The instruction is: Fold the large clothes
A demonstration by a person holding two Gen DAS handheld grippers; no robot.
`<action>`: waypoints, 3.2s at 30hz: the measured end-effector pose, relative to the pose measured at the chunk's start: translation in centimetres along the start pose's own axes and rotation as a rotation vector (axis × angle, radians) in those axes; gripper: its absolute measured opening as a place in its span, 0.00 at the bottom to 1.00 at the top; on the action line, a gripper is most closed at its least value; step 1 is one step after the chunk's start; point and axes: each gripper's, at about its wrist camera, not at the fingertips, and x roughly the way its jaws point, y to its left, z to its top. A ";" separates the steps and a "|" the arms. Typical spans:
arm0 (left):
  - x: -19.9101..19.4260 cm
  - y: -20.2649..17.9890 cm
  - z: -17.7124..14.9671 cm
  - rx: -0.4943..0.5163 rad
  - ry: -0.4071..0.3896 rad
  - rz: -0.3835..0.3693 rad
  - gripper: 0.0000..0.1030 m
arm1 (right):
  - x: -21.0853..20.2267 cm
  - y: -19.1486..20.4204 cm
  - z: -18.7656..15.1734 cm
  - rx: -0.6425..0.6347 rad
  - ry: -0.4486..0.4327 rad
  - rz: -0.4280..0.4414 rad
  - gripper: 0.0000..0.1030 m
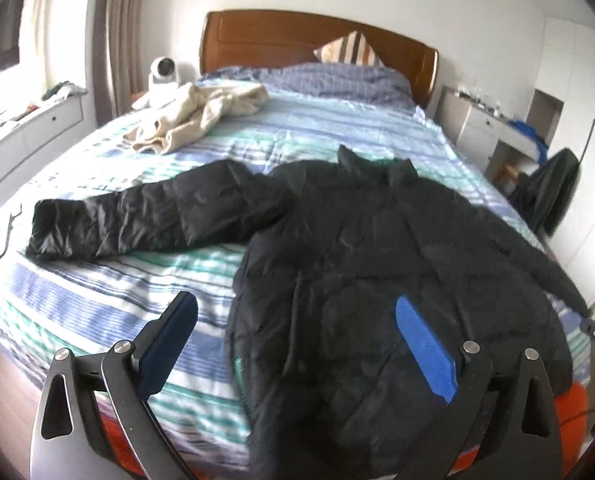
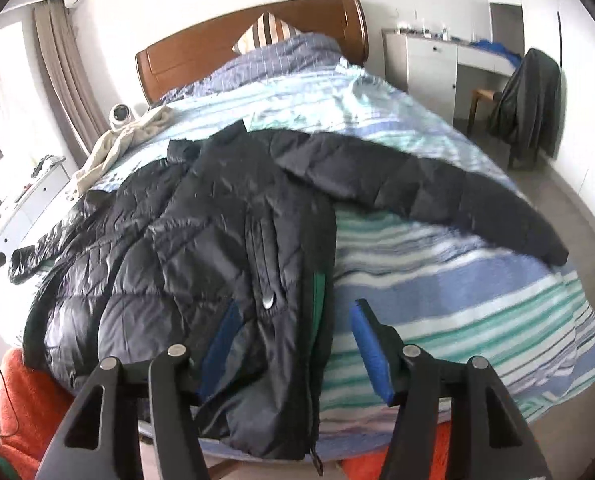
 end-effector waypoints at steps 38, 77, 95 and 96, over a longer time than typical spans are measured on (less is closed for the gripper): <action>1.5 -2.4 -3.9 0.028 0.130 0.019 1.00 | 8.7 -30.9 -2.1 1.125 -0.182 -0.014 0.58; 3.2 -3.9 -2.1 -0.009 0.144 -0.181 0.99 | 7.3 18.8 -1.0 -0.381 -0.035 0.439 0.78; 13.3 -12.3 3.1 0.176 0.298 -0.239 0.10 | 3.4 7.3 1.6 -0.109 -0.049 0.283 0.78; 13.5 -11.8 4.7 0.176 0.275 -0.223 0.10 | 3.8 6.9 3.3 -0.100 -0.055 0.264 0.69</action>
